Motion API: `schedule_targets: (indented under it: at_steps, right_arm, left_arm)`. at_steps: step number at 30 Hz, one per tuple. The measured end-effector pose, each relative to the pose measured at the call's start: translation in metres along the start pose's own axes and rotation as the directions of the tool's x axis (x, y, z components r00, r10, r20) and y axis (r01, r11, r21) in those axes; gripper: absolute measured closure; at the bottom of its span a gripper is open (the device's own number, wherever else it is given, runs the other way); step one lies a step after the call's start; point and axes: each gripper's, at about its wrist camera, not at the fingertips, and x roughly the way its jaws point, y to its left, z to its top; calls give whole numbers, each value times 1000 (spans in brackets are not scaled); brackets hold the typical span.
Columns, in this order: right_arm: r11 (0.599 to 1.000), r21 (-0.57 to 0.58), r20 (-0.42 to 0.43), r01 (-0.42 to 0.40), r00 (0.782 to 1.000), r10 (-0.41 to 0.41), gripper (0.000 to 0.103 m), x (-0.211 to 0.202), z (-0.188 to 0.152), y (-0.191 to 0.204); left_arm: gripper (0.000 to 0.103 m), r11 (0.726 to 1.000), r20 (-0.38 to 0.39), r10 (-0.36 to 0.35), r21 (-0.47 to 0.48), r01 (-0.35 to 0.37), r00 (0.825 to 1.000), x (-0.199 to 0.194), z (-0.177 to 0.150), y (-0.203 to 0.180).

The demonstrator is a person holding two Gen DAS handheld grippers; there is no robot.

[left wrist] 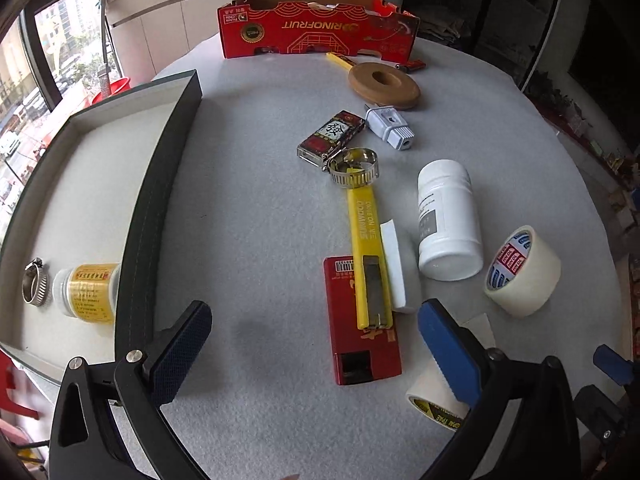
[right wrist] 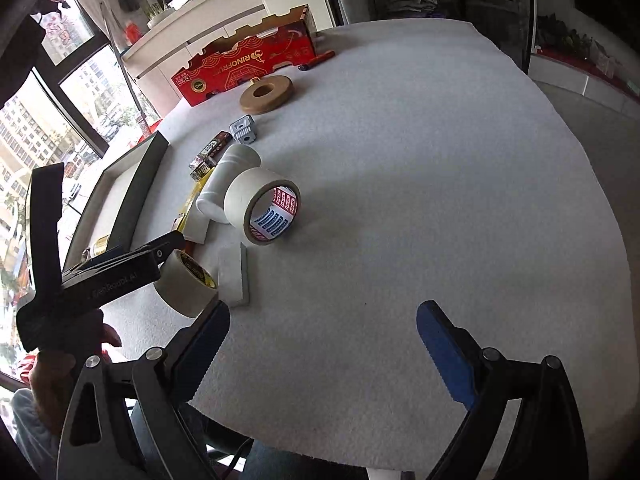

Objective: Organize rigid objects
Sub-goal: 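Grasp the red card box with the left gripper while the right gripper grasps the white tape roll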

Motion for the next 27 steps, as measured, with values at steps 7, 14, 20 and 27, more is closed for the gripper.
schedule_targets:
  at_steps: [7,14,20,27]
  right_arm:
    - [1000,-8,-4,-7,1000,7,8,2,0,0]
    - [999,-35,-10,-2,1000,2,8,13,2,8]
    - [998,-57,-20,11,1000,-12,8,19,10,14]
    - [999,-44,-32,11,999,-12,8,20,8,11]
  left_arm:
    - [0,998,21,51,20,-51,998,0,-8,19]
    - [0,989,29,143,36,-144,989,1,-13,40]
    - [0,982,33,169,79,-171,985,9,0,17]
    - [0,978,15,139,-162,-135,990,6,11,24]
